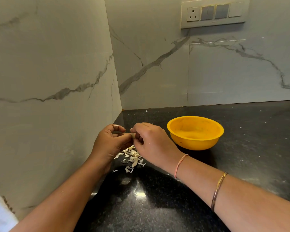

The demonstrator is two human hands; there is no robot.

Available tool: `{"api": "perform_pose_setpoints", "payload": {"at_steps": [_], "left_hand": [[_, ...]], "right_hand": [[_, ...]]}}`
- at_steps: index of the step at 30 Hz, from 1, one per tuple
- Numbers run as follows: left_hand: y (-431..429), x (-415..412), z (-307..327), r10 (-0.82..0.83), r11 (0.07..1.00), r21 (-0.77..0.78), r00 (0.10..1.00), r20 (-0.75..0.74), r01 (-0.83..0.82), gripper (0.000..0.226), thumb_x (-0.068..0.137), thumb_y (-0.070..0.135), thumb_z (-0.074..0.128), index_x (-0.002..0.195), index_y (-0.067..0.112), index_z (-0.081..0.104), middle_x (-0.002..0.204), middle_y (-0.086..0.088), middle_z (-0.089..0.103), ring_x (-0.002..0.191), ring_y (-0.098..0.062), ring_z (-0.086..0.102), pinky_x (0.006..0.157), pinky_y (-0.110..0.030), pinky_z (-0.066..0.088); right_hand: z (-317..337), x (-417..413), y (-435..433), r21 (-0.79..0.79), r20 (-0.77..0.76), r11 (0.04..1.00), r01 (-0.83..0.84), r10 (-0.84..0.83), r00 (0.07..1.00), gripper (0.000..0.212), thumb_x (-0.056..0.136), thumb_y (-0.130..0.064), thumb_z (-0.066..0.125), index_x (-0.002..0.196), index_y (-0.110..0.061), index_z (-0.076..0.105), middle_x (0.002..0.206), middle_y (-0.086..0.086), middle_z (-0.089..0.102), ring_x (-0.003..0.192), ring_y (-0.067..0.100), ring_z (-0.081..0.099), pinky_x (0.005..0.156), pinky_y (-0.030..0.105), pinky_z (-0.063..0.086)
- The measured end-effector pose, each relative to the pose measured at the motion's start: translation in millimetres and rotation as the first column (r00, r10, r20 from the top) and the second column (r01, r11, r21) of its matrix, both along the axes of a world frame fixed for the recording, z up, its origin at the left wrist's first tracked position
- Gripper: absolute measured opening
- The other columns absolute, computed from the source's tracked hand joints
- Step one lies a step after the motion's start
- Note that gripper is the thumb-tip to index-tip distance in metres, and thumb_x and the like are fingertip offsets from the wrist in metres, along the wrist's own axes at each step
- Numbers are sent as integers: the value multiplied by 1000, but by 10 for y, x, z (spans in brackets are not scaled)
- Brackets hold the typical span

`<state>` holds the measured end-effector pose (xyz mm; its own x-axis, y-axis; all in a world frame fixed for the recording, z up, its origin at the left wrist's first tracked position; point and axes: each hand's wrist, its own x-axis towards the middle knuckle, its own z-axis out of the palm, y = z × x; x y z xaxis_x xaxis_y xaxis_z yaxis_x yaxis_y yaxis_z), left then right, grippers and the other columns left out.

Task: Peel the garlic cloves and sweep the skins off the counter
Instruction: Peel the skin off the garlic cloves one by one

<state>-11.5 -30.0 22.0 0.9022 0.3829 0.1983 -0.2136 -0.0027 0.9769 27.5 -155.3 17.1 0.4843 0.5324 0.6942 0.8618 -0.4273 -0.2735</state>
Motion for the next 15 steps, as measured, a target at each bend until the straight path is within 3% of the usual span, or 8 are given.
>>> {"api": "perform_pose_setpoints", "payload": {"at_steps": [4, 9, 15], "left_hand": [[12, 13, -19, 10, 999, 36, 1000, -5, -10, 27, 76, -8, 68, 82, 9, 48, 76, -16, 61, 71, -23, 64, 65, -26, 59], [31, 33, -45, 12, 997, 82, 1000, -5, -12, 30, 76, -8, 68, 79, 11, 45, 54, 1, 59, 63, -17, 62, 67, -27, 58], [26, 28, -42, 48, 992, 118, 999, -10, -46, 28, 77, -6, 67, 80, 11, 45, 65, -6, 57, 58, -12, 61, 54, -19, 55]], "right_hand": [[2, -4, 4, -17, -17, 1000, 10, -10, 1000, 17, 89, -10, 56, 105, -7, 62, 94, 6, 64, 83, 17, 57, 65, 22, 41], [-5, -5, 5, -16, -26, 1000, 6, -6, 1000, 16, 89, -13, 57, 104, -8, 61, 93, 5, 64, 82, 15, 55, 66, 23, 42], [-13, 10, 17, 52, -78, 999, -13, 17, 997, 15, 87, -12, 60, 100, -6, 64, 86, 6, 65, 77, 14, 57, 67, 25, 50]]}}
